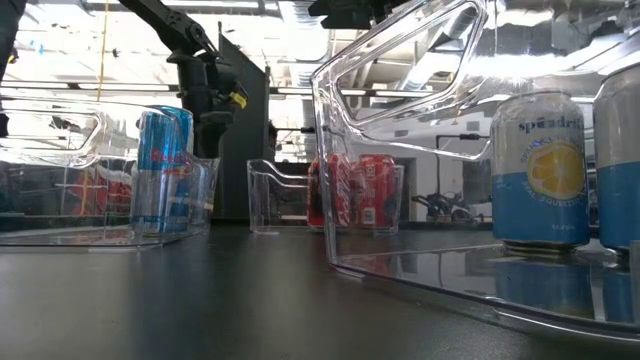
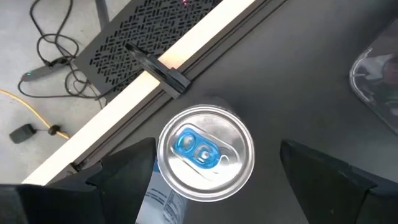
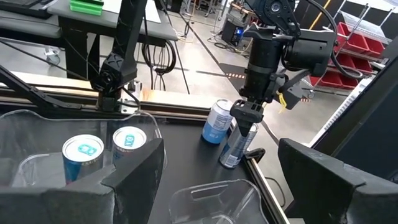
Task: Sort soda cans
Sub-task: Put the blue soda can into the middle left transparent bin
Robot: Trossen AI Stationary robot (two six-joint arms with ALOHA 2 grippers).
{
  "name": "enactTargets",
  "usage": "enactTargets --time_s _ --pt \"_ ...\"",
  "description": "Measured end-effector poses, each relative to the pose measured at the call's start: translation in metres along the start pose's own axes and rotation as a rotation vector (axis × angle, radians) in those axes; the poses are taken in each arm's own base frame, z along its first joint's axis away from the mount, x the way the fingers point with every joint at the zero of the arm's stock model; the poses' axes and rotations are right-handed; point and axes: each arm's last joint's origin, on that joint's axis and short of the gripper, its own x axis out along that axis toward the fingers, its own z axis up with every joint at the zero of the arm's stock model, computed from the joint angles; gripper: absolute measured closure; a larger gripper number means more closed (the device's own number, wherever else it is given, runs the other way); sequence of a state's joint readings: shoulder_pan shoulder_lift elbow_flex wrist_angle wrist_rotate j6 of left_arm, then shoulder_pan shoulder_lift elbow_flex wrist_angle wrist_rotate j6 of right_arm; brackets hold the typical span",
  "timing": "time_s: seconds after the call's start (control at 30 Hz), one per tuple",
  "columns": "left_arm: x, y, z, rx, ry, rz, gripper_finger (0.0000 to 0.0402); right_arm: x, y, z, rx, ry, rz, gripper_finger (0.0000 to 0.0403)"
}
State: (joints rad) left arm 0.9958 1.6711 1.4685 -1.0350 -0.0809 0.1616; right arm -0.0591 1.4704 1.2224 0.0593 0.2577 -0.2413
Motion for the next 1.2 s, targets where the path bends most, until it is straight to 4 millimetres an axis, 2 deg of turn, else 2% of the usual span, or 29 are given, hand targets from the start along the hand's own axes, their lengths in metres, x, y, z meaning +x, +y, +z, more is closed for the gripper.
enactTargets --time_s 0.4,0.63,1.1,1.2 --pt "0.0 0.0001 0.0002 0.011 -0.002 0.002 0.0061 -0.0017 0.0065 0.0016 0.001 -0.006 0.019 0.0071" --pt "0.0001 0.0025 0.0018 0.042 -0.009 0.077 0.0061 -0.0023 0.0086 0.0021 0.001 -0.007 0.026 0.0071" --pt "0.0002 0.0008 0.0017 0.06 -0.015 0.023 0.0061 -0.0022 0.0084 0.0017 0.002 -0.004 0.025 0.0071" --pt "0.0083 0.0007 0.0026 0.06 0.013 0.018 0.0061 -0.0022 0.0084 0.0017 0.004 -0.004 0.025 0.0071"
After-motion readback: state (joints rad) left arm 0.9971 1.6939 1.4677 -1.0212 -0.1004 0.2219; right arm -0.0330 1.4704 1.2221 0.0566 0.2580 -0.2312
